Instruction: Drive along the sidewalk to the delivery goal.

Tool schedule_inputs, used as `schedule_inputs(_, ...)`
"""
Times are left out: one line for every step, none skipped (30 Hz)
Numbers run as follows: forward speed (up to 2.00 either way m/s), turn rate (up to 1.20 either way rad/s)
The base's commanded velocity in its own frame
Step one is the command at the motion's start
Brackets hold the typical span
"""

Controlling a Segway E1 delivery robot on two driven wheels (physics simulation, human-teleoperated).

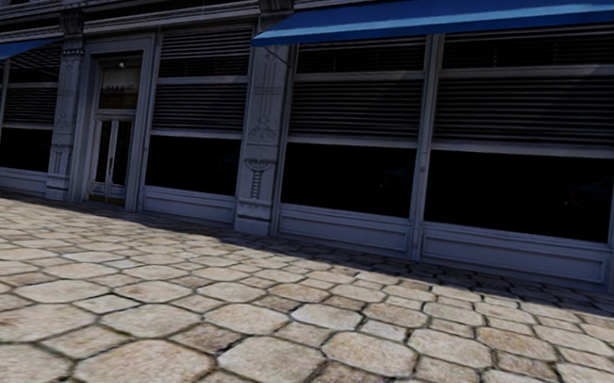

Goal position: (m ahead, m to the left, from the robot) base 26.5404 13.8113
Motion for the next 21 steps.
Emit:
schedule_inputs(1.38,0.62)
schedule_inputs(1.36,0.62)
schedule_inputs(1.36,0.62)
schedule_inputs(1.36,0.62)
schedule_inputs(1.36,0.62)
schedule_inputs(1.36,0.62)
schedule_inputs(1.35,0.62)
schedule_inputs(1.35,0.62)
schedule_inputs(1.35,0.62)
schedule_inputs(1.35,0.62)
schedule_inputs(1.35,0.62)
schedule_inputs(1.35,0.62)
schedule_inputs(1.35,0.62)
schedule_inputs(1.35,0.62)
schedule_inputs(1.35,0.62)
schedule_inputs(1.35,0.62)
schedule_inputs(1.35,0.62)
schedule_inputs(1.35,0.62)
schedule_inputs(1.35,0.62)
schedule_inputs(1.35,0.62)
schedule_inputs(1.35,0.62)
